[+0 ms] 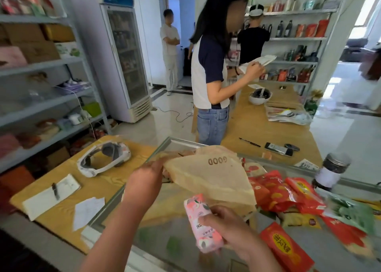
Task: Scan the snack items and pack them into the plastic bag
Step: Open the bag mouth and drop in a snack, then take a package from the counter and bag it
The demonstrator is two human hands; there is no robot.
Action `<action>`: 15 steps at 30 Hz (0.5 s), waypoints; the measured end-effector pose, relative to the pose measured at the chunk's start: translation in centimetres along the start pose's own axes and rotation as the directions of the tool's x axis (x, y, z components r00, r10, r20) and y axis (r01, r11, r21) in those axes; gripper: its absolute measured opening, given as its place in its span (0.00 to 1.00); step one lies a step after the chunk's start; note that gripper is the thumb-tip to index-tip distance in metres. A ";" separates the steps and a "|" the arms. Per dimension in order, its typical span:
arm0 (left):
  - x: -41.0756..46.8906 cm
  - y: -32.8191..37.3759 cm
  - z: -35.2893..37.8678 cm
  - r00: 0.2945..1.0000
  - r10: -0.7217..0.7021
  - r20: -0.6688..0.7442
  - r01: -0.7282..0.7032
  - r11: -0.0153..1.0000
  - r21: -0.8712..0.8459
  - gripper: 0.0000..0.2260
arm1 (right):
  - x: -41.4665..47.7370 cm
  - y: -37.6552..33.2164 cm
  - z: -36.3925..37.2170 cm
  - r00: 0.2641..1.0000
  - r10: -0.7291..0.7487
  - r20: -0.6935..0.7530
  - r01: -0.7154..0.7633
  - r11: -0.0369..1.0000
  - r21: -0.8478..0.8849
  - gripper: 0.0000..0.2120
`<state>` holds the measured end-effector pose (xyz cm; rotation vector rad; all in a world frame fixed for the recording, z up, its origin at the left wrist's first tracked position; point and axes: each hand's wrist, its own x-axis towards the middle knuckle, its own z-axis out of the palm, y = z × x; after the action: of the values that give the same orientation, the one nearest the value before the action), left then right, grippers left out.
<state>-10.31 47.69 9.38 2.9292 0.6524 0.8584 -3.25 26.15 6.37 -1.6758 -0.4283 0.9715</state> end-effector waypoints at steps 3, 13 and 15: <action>1.2 1.8 -2.6 0.987 -0.007 -0.159 0.005 1.000 -0.010 0.16 | 2.0 -0.6 -1.0 0.985 0.002 -0.171 0.023 0.989 0.146 0.16; 7.6 4.0 -5.9 0.995 0.069 -0.074 -0.064 0.996 0.068 0.18 | 6.0 -7.0 -3.4 0.887 0.034 -0.461 0.117 0.948 0.295 0.15; 8.4 3.7 -5.9 0.991 0.101 -0.090 -0.100 0.995 0.021 0.16 | 6.6 -7.4 -2.5 0.912 0.084 -0.401 0.063 0.938 0.340 0.14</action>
<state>-5.52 47.07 19.19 2.9753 0.5219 1.0055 4.07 31.75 10.87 -1.5030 0.0370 0.6289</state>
